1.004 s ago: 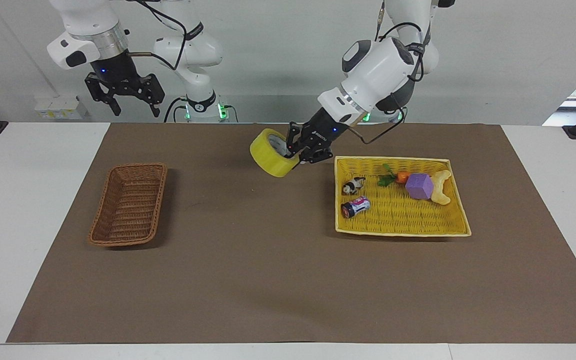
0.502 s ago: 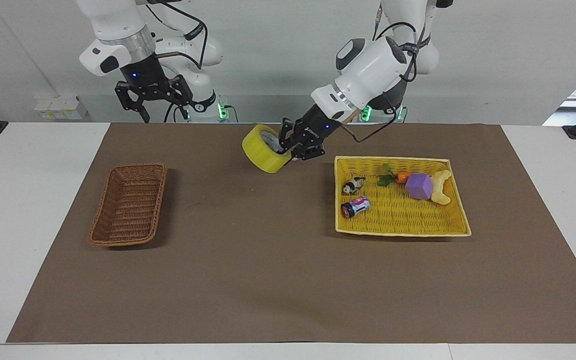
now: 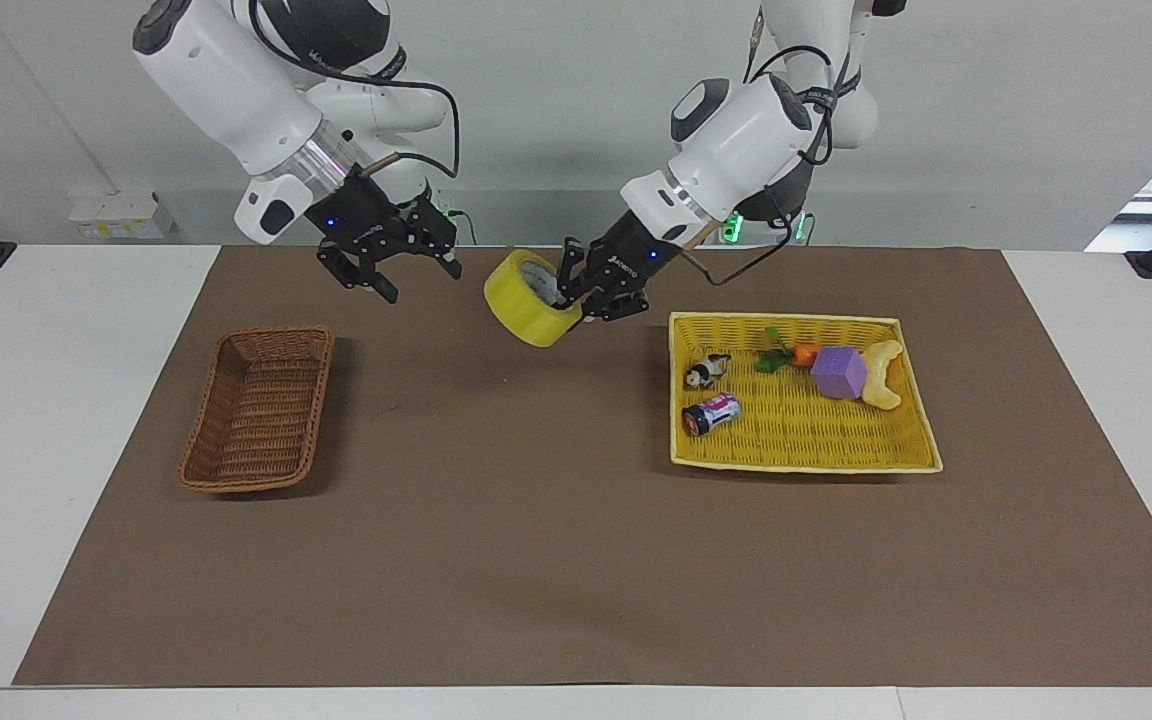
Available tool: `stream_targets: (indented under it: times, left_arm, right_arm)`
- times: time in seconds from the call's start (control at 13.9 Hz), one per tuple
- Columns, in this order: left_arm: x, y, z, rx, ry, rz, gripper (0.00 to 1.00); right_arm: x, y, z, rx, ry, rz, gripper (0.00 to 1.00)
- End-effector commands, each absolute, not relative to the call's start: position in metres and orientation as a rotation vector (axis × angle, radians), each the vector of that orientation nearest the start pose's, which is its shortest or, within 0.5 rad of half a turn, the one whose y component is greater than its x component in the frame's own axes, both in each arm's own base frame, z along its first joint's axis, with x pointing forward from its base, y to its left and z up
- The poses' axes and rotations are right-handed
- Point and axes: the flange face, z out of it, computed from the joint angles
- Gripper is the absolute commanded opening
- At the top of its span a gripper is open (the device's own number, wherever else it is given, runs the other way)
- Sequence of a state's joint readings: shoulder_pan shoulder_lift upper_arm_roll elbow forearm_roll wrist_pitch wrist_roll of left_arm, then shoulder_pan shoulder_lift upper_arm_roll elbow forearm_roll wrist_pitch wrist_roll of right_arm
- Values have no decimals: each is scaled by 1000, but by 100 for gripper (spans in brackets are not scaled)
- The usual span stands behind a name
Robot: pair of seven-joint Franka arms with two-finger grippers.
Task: Move tape to another basket
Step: 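Carry the tape toward the right gripper while the right gripper reaches it, then grasp the tape with the right gripper while the left gripper releases it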
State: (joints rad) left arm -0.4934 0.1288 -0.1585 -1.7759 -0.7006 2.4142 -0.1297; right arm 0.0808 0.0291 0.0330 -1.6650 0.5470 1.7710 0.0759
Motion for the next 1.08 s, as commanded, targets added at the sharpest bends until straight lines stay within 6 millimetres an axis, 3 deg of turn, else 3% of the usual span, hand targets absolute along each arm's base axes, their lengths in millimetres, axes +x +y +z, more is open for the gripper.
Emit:
stream_targets:
  times: [0.0,0.07,0.29,0.43,1.0]
  left_arm:
    - [506,-388,543,2365,-125,255,0]
    - [506,-389,544,2365,-127,253,0]
    - [505,-389,543,2369,-133,241,0]
    - [504,-390,544,2367,-135,242,0]
    - [502,-403,559,2324,-130,351,0]
  right_arm:
    - [578,120,600,-2467,263,-11,100]
    - [582,124,603,-2437,339,-32,100]
    - [579,141,600,-2409,324,1,100]
    - [580,164,589,-2427,283,12,100]
    - [578,166,585,-2500,220,-19,100]
